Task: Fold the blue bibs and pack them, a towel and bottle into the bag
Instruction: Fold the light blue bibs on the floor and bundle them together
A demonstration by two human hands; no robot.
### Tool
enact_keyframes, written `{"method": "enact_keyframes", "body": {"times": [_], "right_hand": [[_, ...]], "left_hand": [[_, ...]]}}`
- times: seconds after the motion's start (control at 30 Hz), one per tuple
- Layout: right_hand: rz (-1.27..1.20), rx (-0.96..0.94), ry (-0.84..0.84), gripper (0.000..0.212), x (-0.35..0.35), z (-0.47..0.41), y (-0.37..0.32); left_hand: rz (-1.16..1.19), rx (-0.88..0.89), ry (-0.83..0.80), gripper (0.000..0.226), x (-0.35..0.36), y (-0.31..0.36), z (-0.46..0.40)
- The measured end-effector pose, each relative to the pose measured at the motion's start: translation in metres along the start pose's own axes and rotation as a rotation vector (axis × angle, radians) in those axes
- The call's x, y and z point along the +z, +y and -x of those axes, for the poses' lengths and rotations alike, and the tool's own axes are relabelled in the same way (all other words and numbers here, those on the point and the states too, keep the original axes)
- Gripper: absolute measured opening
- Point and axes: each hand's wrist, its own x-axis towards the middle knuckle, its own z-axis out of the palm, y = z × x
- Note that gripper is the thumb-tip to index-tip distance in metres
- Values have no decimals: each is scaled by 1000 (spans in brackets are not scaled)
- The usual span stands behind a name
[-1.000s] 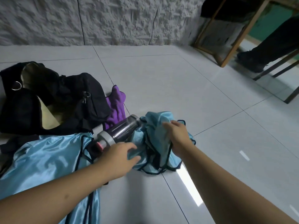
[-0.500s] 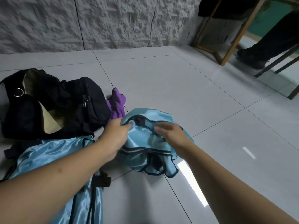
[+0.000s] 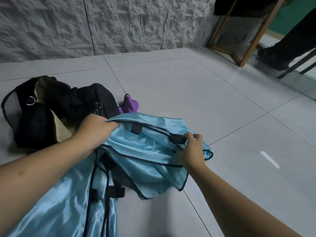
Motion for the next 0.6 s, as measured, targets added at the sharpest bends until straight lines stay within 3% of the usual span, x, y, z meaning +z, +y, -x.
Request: {"method": "enact_keyframes", "body": {"times": [0.13, 0.23, 0.33, 0.43, 0.53, 0.6], "right_hand": [[41, -67, -86, 102, 4, 7, -3], [198, -147, -149, 120, 9, 13, -2], [316, -219, -143, 112, 9, 14, 2], [264, -261, -82, 100, 6, 20, 5], [-8, -77, 43, 78, 6, 19, 8], [26, -10, 83, 64, 4, 12, 15]], "left_hand": [[-97, -62, 57, 51, -16, -7, -1], [-67, -144, 101, 59, -26, -18, -5], [-34, -194, 116, 56, -42, -31, -12], [-98, -204, 122, 59, -54, -37, -14], [-105, -216, 201, 72, -62, -41, -17], [-39, -282, 250, 77, -68, -47, -21]]}}
